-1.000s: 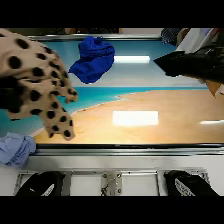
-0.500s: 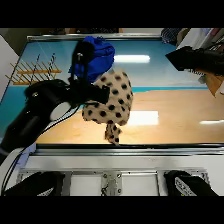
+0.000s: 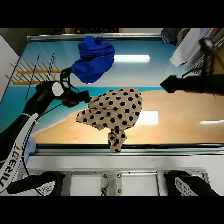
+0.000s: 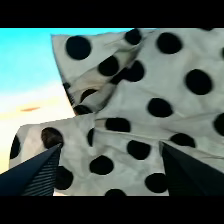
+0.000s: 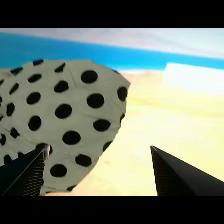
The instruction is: Fold the clothes and pants, and hang the long-sleeved shirts on hangers.
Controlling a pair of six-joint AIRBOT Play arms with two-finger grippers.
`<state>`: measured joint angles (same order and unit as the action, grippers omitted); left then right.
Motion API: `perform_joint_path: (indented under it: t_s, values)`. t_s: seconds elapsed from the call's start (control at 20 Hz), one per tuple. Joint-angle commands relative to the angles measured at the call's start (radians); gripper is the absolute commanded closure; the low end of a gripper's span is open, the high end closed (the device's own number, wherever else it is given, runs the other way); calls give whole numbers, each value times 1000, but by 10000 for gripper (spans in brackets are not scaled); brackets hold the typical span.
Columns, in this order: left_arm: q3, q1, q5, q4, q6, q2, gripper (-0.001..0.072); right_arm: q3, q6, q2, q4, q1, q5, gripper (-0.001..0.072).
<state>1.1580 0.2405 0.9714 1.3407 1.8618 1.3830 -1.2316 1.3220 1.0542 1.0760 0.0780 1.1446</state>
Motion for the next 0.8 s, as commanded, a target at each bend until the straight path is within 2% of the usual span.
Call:
perform_joint_path:
  t_s: [0.0,0.25,0.4,0.6,0.65,0.7,0.75]
  values:
    - [-125,-117,16,-61,-18,63,58,178,41,12,28,-1,-15,8]
    - [-171,-167,21,-78,-25,127,58,343,40,84,-30,-8,-80,8]
    - [-171,-156,3,-189,-107,158,57,361,40,151,-75,-36,-108,8]
    - [-155,-115,-2,-215,-113,194,75,361,41,248,-142,-101,-206,8]
    - [-148,-110,-3,-215,-113,194,288,361,40,275,-169,-119,-243,8]
    - [-137,-108,-3,-214,-113,194,540,361,40,302,-192,-136,-283,8]
    - [-126,-108,-2,-214,-117,193,699,360,40,329,-217,-153,-323,8]
